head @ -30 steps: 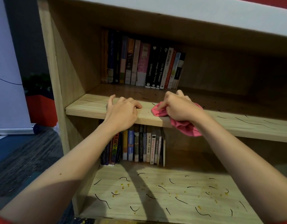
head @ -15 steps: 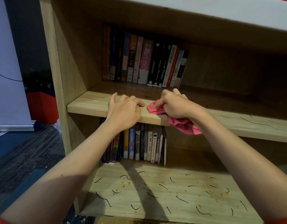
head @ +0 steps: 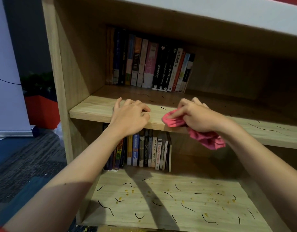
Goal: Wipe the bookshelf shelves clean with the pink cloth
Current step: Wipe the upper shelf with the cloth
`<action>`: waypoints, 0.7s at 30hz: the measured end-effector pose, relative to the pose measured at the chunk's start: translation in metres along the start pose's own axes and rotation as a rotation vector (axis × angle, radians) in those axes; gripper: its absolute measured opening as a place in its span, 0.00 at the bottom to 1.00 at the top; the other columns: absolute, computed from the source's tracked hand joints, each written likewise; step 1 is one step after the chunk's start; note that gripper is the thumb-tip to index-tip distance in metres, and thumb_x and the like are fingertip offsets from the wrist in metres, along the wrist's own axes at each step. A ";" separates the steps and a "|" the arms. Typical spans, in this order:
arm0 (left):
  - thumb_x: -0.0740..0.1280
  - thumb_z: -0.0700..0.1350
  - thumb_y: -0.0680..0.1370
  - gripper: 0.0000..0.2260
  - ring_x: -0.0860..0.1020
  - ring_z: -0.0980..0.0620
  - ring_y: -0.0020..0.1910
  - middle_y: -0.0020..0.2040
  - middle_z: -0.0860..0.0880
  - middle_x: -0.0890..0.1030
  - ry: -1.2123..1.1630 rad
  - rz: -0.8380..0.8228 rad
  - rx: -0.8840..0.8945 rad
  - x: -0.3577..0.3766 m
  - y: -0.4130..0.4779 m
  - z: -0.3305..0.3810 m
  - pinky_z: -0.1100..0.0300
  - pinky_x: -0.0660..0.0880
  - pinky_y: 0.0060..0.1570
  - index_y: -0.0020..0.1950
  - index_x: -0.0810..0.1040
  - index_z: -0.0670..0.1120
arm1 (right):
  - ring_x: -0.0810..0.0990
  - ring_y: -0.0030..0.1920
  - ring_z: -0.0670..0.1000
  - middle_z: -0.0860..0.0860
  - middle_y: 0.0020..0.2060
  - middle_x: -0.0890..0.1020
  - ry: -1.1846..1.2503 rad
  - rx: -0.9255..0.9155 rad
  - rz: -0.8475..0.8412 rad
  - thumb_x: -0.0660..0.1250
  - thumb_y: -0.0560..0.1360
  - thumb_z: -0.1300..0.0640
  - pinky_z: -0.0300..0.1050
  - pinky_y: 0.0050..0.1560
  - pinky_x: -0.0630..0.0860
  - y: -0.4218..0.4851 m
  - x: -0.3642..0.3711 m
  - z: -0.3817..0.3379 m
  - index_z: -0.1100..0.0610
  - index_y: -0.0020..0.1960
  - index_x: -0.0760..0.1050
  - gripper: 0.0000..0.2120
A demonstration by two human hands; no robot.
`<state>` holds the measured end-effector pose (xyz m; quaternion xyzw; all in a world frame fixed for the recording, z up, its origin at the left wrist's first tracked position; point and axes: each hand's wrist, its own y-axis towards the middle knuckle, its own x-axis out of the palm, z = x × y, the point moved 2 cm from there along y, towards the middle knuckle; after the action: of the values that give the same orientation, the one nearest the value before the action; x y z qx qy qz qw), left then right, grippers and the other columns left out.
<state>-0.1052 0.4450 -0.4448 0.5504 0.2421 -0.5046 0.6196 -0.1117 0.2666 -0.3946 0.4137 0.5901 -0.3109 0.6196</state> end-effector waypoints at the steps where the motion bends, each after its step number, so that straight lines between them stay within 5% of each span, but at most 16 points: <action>1: 0.54 0.49 0.79 0.15 0.64 0.54 0.68 0.66 0.55 0.72 0.008 0.011 0.003 0.000 0.000 0.001 0.47 0.44 0.72 0.64 0.73 0.54 | 0.62 0.52 0.49 0.48 0.51 0.69 -0.004 0.021 0.033 0.53 0.80 0.63 0.49 0.57 0.60 0.000 0.000 -0.001 0.42 0.62 0.75 0.21; 6: 0.53 0.50 0.79 0.15 0.65 0.54 0.67 0.64 0.55 0.73 0.058 0.026 0.009 0.000 -0.001 0.003 0.44 0.41 0.72 0.62 0.74 0.55 | 0.61 0.56 0.52 0.49 0.57 0.68 -0.248 0.002 0.328 0.55 0.79 0.58 0.48 0.54 0.61 -0.013 0.026 -0.021 0.44 0.68 0.70 0.19; 11: 0.51 0.50 0.80 0.15 0.66 0.52 0.66 0.63 0.54 0.73 0.023 -0.068 0.055 0.003 0.006 0.031 0.42 0.40 0.70 0.62 0.73 0.54 | 0.61 0.56 0.51 0.50 0.60 0.69 -0.152 0.163 0.359 0.54 0.79 0.59 0.44 0.55 0.63 -0.052 0.023 0.026 0.48 0.67 0.71 0.19; 16: 0.50 0.67 0.76 0.25 0.63 0.51 0.69 0.69 0.55 0.68 0.047 -0.131 0.098 0.023 0.014 0.062 0.43 0.50 0.69 0.68 0.67 0.58 | 0.61 0.52 0.50 0.50 0.52 0.68 0.019 0.333 0.520 0.57 0.78 0.62 0.47 0.57 0.65 -0.066 0.017 0.069 0.52 0.61 0.77 0.16; 21: 0.47 0.74 0.71 0.33 0.64 0.50 0.68 0.69 0.54 0.69 0.155 -0.058 0.089 0.030 0.016 0.061 0.46 0.57 0.65 0.68 0.67 0.58 | 0.61 0.52 0.49 0.47 0.50 0.67 0.044 0.208 0.393 0.55 0.79 0.57 0.46 0.56 0.63 -0.036 0.014 0.062 0.50 0.61 0.77 0.16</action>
<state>-0.0952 0.3759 -0.4461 0.6077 0.2825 -0.4885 0.5588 -0.1125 0.1967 -0.4158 0.5891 0.4765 -0.2344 0.6091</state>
